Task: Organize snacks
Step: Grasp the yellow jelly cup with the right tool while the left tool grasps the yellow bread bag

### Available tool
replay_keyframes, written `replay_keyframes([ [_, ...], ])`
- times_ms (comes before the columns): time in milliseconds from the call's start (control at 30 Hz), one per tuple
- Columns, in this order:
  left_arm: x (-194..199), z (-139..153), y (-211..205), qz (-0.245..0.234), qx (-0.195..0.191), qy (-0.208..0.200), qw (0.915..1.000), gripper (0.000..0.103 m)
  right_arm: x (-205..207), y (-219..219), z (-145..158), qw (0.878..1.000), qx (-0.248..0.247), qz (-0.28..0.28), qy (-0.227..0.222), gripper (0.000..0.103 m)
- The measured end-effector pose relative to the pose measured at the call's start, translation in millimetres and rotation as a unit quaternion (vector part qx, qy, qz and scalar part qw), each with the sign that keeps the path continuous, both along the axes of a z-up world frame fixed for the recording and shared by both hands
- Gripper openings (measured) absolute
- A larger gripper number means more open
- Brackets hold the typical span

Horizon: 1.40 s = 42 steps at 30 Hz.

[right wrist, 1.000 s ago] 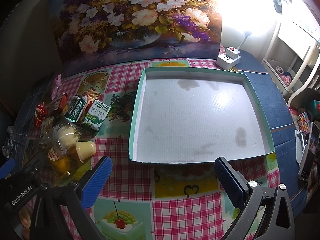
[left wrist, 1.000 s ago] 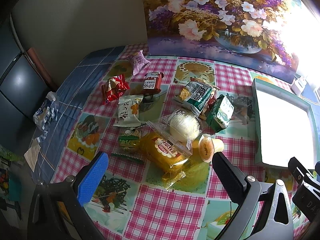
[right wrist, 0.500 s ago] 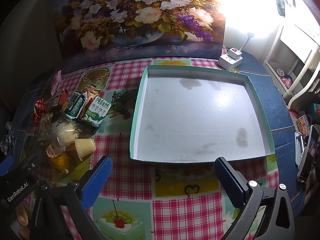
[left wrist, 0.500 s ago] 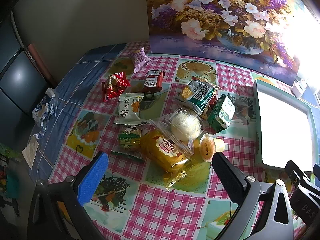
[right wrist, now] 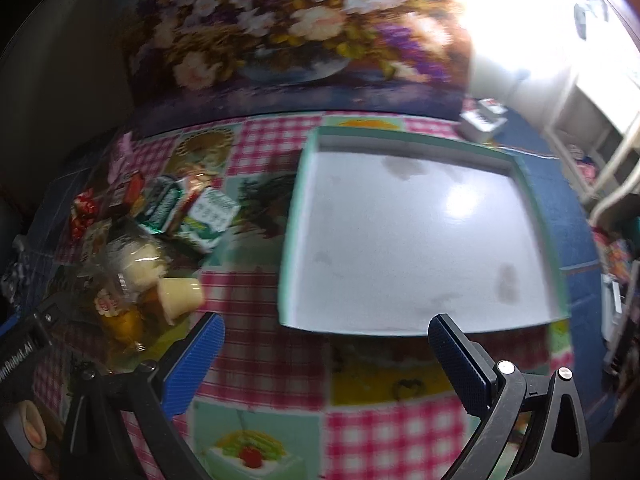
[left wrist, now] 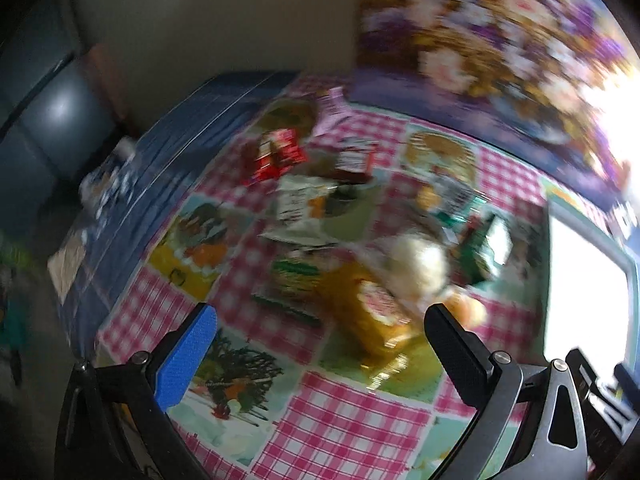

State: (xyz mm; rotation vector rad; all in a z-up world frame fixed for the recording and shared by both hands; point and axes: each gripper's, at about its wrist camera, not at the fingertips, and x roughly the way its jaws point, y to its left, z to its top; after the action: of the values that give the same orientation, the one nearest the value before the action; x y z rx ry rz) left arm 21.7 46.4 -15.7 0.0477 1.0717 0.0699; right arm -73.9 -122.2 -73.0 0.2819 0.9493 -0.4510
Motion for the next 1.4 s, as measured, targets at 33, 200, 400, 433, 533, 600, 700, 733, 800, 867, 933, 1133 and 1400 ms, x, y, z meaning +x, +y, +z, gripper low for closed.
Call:
replay_keyframes([
  [33, 4, -4, 8, 0.017, -0.007, 0.008, 0.9998, 0.103, 5, 3, -3, 1.0, 0.01, 0.007, -0.003, 0.103],
  [200, 14, -24, 28, 0.053, -0.046, 0.04, 0.9967, 0.103, 25, 27, -4, 0.998, 0.026, 0.045, -0.026, 0.103],
  [400, 20, -42, 34, 0.062, -0.112, 0.073, 0.9891, 0.103, 47, 48, -10, 0.995, 0.014, 0.09, -0.029, 0.103],
  [433, 22, -46, 36, 0.067, -0.126, 0.08, 0.9866, 0.103, 50, 50, -13, 0.995, 0.013, 0.094, -0.028, 0.103],
  [533, 27, -56, 35, 0.073, -0.146, 0.094, 0.9821, 0.103, 60, 54, -24, 0.994, 0.015, 0.108, -0.023, 0.094],
  [600, 31, -65, 33, 0.075, -0.155, 0.107, 0.9794, 0.103, 65, 57, -31, 0.992, 0.023, 0.118, -0.022, 0.091],
  [700, 34, -76, 30, 0.076, -0.173, 0.125, 0.974, 0.103, 73, 63, -40, 0.991, 0.029, 0.132, -0.022, 0.085],
  [733, 35, -79, 30, 0.076, -0.178, 0.128, 0.9727, 0.103, 75, 66, -42, 0.99, 0.03, 0.136, -0.021, 0.083],
  [800, 36, -82, 29, 0.073, -0.186, 0.133, 0.9707, 0.103, 79, 67, -47, 0.989, 0.032, 0.14, -0.017, 0.08],
  [867, 37, -86, 26, 0.068, -0.201, 0.14, 0.9671, 0.099, 82, 69, -52, 0.989, 0.037, 0.141, -0.014, 0.072],
  [933, 38, -90, 23, 0.063, -0.224, 0.15, 0.9609, 0.095, 82, 68, -55, 0.988, 0.048, 0.144, -0.015, 0.059],
  [1133, 41, -94, 16, 0.054, -0.248, 0.154, 0.9549, 0.065, 81, 71, -56, 0.985, 0.061, 0.156, -0.03, 0.038],
  [1400, 37, -84, 12, 0.043, -0.253, 0.14, 0.9563, 0.043, 76, 69, -54, 0.985, 0.066, 0.153, -0.036, 0.037],
])
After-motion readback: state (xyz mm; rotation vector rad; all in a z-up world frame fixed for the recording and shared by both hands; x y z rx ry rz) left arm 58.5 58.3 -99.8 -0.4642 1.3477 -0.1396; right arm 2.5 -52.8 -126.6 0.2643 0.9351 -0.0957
